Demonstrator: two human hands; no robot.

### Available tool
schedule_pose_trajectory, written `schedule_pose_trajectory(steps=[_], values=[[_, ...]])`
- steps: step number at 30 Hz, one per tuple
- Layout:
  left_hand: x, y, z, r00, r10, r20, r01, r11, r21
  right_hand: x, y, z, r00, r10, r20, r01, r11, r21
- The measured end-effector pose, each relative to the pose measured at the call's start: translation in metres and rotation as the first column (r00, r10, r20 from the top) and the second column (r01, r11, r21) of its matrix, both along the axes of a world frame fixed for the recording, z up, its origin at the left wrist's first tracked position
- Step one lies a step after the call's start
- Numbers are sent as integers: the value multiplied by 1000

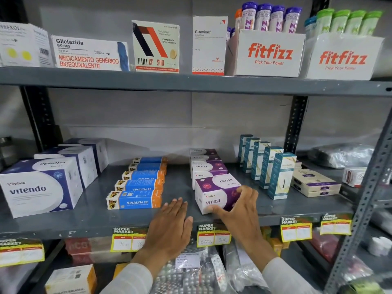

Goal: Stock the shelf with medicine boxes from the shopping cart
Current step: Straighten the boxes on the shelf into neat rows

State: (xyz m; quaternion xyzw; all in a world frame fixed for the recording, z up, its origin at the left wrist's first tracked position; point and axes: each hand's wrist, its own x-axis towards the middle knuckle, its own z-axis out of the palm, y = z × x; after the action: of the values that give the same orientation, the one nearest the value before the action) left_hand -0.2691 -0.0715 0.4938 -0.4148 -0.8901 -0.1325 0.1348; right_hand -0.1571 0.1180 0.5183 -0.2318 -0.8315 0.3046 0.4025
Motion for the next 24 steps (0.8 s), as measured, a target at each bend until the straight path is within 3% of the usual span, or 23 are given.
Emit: schedule_pose_trajectory(steps=[3, 7, 24], values=[[2, 0, 1, 1000, -5, 1, 5, 1000, 5, 2, 19, 9, 990, 123, -70, -126, 991, -50], [1, 0, 1, 1000, -3, 11, 3, 1000, -1, -3, 37, 17, 978, 204, 39, -205, 979, 17], [2, 0, 1, 1000, -3, 16, 4, 1000, -16, -13, 28, 8, 996, 48, -68, -53, 996, -74]])
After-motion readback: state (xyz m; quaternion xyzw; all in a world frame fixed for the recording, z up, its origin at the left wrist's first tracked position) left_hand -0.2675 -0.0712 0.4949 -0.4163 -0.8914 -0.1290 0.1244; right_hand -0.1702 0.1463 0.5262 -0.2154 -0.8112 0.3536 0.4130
